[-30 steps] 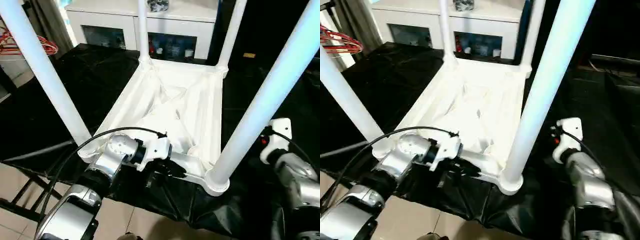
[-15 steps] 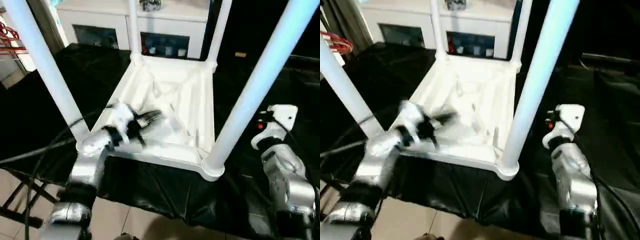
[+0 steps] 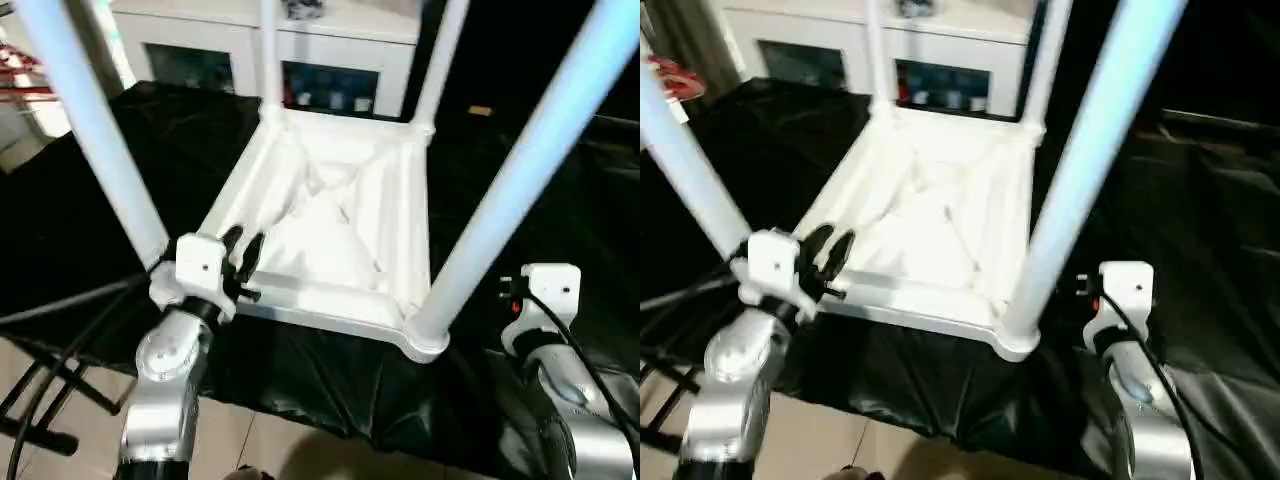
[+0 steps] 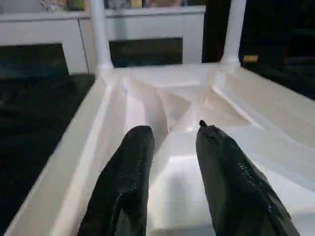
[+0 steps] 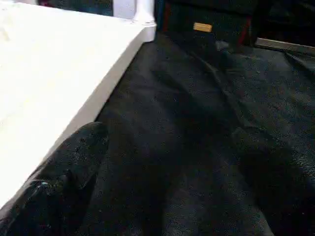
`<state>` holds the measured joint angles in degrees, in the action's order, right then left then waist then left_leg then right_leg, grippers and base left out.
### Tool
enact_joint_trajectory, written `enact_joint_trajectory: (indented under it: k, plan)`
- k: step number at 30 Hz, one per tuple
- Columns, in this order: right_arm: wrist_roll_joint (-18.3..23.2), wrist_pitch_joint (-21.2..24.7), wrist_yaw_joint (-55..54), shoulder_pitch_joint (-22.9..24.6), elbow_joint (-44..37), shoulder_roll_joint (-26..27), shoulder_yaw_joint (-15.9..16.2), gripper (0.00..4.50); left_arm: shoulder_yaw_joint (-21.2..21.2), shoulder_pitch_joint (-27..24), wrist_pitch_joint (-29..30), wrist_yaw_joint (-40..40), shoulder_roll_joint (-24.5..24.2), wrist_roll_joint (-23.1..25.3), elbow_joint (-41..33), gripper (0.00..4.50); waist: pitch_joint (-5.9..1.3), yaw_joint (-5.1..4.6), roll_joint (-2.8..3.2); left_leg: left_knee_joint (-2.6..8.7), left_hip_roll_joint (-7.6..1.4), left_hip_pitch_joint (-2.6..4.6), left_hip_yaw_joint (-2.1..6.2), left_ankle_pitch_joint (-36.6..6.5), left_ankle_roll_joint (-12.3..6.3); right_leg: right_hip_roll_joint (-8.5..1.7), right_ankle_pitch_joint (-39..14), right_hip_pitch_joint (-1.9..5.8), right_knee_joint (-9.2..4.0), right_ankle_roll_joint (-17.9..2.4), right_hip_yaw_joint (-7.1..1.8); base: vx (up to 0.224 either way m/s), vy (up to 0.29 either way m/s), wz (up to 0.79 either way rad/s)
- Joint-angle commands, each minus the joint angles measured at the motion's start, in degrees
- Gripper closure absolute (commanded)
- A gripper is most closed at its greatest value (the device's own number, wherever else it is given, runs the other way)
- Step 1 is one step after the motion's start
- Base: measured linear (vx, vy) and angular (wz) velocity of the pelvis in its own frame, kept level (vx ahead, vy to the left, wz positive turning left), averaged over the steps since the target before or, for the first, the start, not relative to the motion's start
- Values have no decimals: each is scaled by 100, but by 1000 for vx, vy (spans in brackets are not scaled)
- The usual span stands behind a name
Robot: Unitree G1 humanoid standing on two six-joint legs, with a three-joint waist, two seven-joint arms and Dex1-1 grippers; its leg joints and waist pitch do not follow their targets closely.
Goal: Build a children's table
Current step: Rotate leg to tighten
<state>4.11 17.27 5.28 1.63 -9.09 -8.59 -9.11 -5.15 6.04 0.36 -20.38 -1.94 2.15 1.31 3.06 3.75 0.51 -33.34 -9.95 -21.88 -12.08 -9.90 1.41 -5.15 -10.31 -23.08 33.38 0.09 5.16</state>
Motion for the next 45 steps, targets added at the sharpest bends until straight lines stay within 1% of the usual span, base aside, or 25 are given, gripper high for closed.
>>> enact_joint_trajectory:
  k: [1, 2, 3, 4, 5, 6, 7, 8, 9, 10, 11, 12, 13, 14, 15, 16, 17, 18, 20, 24, 28, 31, 33, 39, 45]
  plan:
    - [88, 262, -120, 44, -175, 84, -70, 0, 105, -85, 204, 20, 18, 62, -257, 281, -313, -7, -85, 146, -248, 380, -48, -2219, 223, -309, -2742, -94, -677, -230, -651, -43, 3, -18]
    - [89, 300, -157, 58, -151, 83, -90, 0, 115, -116, 301, -3, 50, 40, -339, 281, -321, 94, -132, 83, -199, 218, -33, -2090, 100, -409, -3100, 57, -670, -164, -983, 4, 30, -45]
    - [87, 300, -164, 63, -145, 74, -87, 0, 126, -128, 330, -2, 52, 36, -370, 281, -311, 133, -162, -28, -178, 179, 11, -2043, -25, -511, -3266, 81, -713, -182, -1180, 4, 30, -45]
    - [87, 288, -168, 65, -143, 77, -88, 0, 171, -156, 288, 28, 12, 49, -409, 281, -314, 260, -200, -320, -98, 58, 182, -1757, -242, -762, -3652, 242, -822, -252, -1638, 58, 81, -55]
    - [78, 278, -170, 69, -139, 72, -91, 0, 185, -190, 279, 65, -2, 33, -444, 281, -303, 326, -216, -593, -36, -162, 429, -1526, -313, -946, -3836, 412, -859, -399, -2014, 30, 143, -64]
    - [63, 250, -174, 71, -125, 68, -96, 0, 228, -219, 191, 143, -71, 164, -454, 281, -300, 338, -201, -631, -13, -226, 567, -1390, -260, -868, -3717, 461, -823, -529, -2093, 30, 143, -64]
    - [63, 185, -181, 76, -107, 77, -117, 0, 314, -268, 94, 235, -190, 390, -477, 281, -266, 238, -133, -247, -1, -92, 651, -1128, -2, -174, -3054, 269, -667, -627, -1851, 14, 190, -68]
    - [77, 188, -200, 85, -107, 87, -148, 0, 337, -322, 83, 241, -207, 389, -509, 281, -280, 30, -71, 310, -158, 186, 618, -880, 52, 590, -1685, -115, -234, -335, -1158, 20, 197, -46]
    - [77, 188, -200, 85, -107, 87, -148, 0, 337, -322, 83, 241, -207, 389, -509, 281, -346, -106, 94, 421, -522, 375, 622, -856, 406, 500, -940, -262, 79, -301, -864, 20, 197, -46]
    - [82, 210, -211, 91, -112, 91, -167, 0, 329, -354, 97, 228, -188, 334, -529, 281, -383, -196, 188, 528, -690, 409, 714, -879, 716, 443, -701, -199, 215, -295, -722, 9, 186, -26]
    - [84, 172, -224, 112, -109, 96, -197, 0, 289, -411, 137, 224, -143, 231, -587, 281, -357, -217, 205, 642, -781, 273, 1004, -756, 821, 333, -409, -71, 390, -312, -576, -20, 135, -10]
    - [44, 125, -253, 149, -115, 83, -222, 0, 219, -502, 183, 209, -66, 63, -701, 281, -359, -268, 296, 646, -1089, 380, 1146, 186, 664, 203, -403, -216, 459, -266, -441, -20, 135, -10]
    - [38, 121, -257, 153, -115, 80, -223, 0, 213, -510, 182, 207, -59, 47, -710, 281, -438, -368, 224, 472, -1165, 436, 1196, 1188, -40, 81, -508, -196, 563, -255, -382, 4, 57, 3]
    - [17, 94, -278, 201, -131, 56, -244, 0, 211, -591, 179, 224, -45, 27, -801, 281, -468, -334, 212, 346, -1040, 459, 1152, 1708, -962, -20, -612, -200, 490, -322, -403, 0, 0, 0]
    - [23, 82, -283, 224, -140, 48, -260, 0, 230, -627, 180, 246, -57, 59, -839, 281, -525, -361, 89, 63, -745, 402, 1031, 2045, -1786, -216, -14, -82, 282, -665, -534, 0, 0, 0]
    - [40, 72, -290, 254, -148, 43, -295, 0, 243, -690, 176, 256, -69, 77, -899, 281, -522, -302, 48, -113, -447, 208, 819, 1931, -1886, -327, 494, 71, 77, -893, -584, -37, -72, -2]
    - [88, 49, -243, 269, -144, 22, -333, 0, 272, -774, 151, 277, -85, 78, -967, 281, -517, -251, -72, -231, -138, -12, 571, 1583, -1804, -414, 1047, 229, -32, -1121, -647, -56, -98, -4]
    - [120, 34, -207, 274, -138, 7, -356, 0, 289, -828, 130, 288, -94, 66, -1009, 281, -448, -131, -225, -155, 48, -171, 452, 291, -1122, -594, 830, 419, -186, -809, -700, -56, -98, -4]
    - [178, -28, -54, 263, -88, -80, -401, 0, 283, -998, 49, 332, -72, -57, -1120, 281, -328, -69, -163, 88, -100, -19, 460, -957, -430, -408, -1790, 316, -371, -431, -598, -69, -82, 0]
    - [792, 19, 1068, 298, -98, -452, -271, 0, 281, -1464, -4, 20, -15, -562, -1496, 251, -181, -147, -67, 308, -281, 84, 556, -2385, -7, -316, -3359, 203, -454, -421, -567, -68, -38, 2]
    - [1333, 232, 2578, 721, -405, -1148, 83, 0, 468, -2276, -262, -756, -276, -1200, -2007, 217, -188, -113, -54, 386, -373, 49, 591, -2362, -92, -338, -2418, 289, -391, -628, -606, 0, 0, 0]
    - [1429, 138, 3212, 948, -474, -1505, 208, 0, 570, -2724, -283, -1276, -557, -1569, -2217, 191, -166, -99, -73, 395, -348, 68, 574, -2491, -129, -369, -2630, 287, -395, -711, -620, 0, 0, 0]
    - [1566, 100, 3767, 1042, -427, -1825, 216, 0, 432, -3137, -433, -1815, -922, -1934, -2307, 174, -197, -69, -76, 391, -364, 64, 567, -2168, -173, -373, -2226, 308, -370, -752, -629, 0, 0, 0]
    - [2330, 678, 4914, 908, -619, -2352, 475, 0, -895, -3028, -928, -1407, -1074, -2049, -1793, 119, -200, -8, -151, 345, -358, 78, 524, -1558, -476, -359, -1117, 372, -289, -1032, -585, 0, 0, 0]
    - [2277, 675, 5228, 572, -458, -2258, 1020, 0, -1635, -3066, -1203, -1282, -1386, -2506, -1421, 69, -197, 20, -157, 376, -389, 127, 544, -1810, -287, -377, -1445, 340, -292, -995, -582, 0, 0, 0]
